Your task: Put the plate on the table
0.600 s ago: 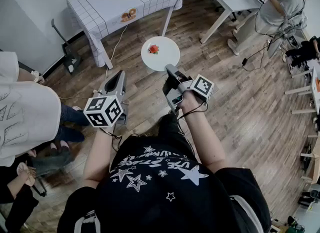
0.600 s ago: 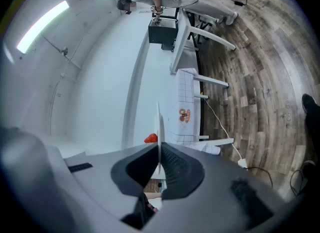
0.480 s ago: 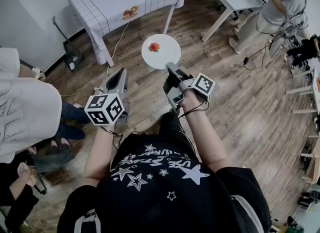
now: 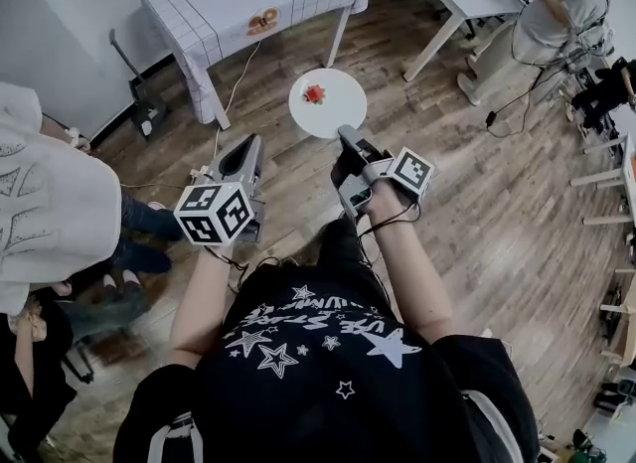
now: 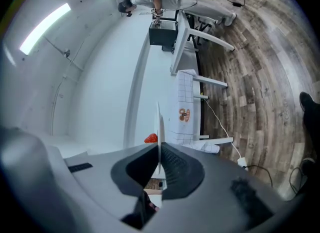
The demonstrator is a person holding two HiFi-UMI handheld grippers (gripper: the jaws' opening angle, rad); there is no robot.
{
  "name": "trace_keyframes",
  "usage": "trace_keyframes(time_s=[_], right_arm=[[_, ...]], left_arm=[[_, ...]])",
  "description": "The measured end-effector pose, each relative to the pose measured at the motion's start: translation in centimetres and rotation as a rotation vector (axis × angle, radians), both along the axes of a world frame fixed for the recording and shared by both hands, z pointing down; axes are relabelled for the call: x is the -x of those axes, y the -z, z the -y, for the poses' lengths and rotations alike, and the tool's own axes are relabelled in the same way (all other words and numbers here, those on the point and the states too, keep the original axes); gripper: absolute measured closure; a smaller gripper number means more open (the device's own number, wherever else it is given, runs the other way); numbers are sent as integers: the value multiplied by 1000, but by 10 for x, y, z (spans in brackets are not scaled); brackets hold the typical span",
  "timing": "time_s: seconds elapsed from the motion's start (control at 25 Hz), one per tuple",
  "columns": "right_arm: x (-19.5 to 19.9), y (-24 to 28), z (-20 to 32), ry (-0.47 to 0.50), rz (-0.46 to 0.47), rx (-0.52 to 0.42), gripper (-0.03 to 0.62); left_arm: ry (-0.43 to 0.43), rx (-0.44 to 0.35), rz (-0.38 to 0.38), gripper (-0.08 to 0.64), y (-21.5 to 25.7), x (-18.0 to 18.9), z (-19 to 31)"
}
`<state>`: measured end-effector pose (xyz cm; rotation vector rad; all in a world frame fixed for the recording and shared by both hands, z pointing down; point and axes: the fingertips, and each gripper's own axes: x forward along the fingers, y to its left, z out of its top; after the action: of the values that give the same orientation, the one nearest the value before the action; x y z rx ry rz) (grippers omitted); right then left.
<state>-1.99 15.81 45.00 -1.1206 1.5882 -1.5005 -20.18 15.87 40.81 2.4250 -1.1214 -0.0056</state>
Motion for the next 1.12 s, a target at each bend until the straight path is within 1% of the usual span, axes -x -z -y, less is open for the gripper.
trace_keyframes(time_s=[0.24, 0.44, 0.68, 0.84, 0.96, 1.12], right_arm=[[-4, -2, -4, -6, 0, 1, 568], [-8, 2, -6, -8, -1, -6, 568], [-13, 1, 4, 6, -6, 13, 568], [-23, 6, 18, 8, -4, 6, 568], [-30, 3, 32, 18, -3, 16, 568], [-54, 0, 67, 38, 7, 55, 566]], left_arm=[[-12, 5, 2, 552, -2, -7, -2], [-14, 0, -21, 552, 3, -11, -2], [18, 12, -37, 552, 1, -11, 5], [20, 1, -8, 552, 3, -18, 15], [42, -8, 14, 552, 2, -24, 31], [57, -9, 59, 552, 9, -49, 59]])
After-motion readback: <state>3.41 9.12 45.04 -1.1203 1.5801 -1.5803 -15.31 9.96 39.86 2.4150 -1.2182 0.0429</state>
